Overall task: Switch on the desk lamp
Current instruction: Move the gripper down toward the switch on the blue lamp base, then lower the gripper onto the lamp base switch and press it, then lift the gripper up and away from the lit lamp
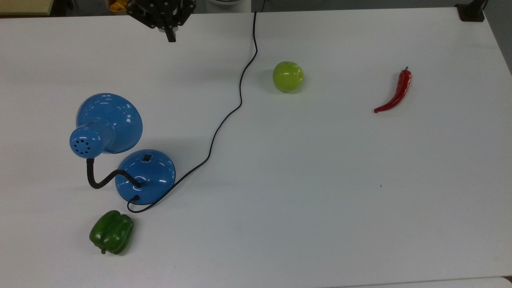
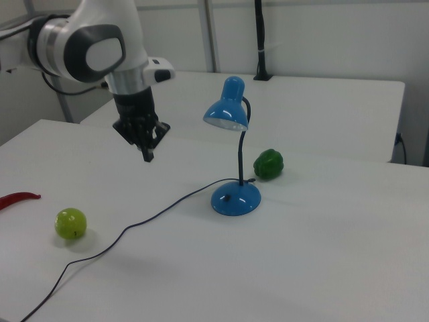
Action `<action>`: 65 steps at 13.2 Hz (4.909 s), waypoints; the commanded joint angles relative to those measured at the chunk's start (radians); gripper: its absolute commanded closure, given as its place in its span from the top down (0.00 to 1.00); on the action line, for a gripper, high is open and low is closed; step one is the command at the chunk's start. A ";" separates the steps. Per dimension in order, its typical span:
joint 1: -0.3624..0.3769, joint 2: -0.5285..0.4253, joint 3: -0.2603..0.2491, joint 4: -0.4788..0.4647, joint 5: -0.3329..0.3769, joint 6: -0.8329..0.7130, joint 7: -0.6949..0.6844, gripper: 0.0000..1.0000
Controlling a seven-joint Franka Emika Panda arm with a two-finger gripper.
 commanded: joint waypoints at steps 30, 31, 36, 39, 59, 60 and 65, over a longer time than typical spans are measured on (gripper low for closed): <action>0.021 0.439 -0.086 -0.144 -0.038 1.070 0.286 0.00; 0.021 0.445 -0.086 -0.133 -0.038 1.070 0.286 0.00; 0.021 0.468 -0.084 -0.108 -0.040 1.070 0.286 0.00; 0.021 0.477 -0.083 -0.107 -0.044 1.070 0.286 0.00; 0.019 0.416 -0.083 -0.166 -0.055 1.085 0.233 0.00; 0.019 0.394 -0.083 -0.174 -0.055 1.051 0.223 0.00; 0.022 0.279 -0.083 -0.179 -0.055 0.705 0.111 0.00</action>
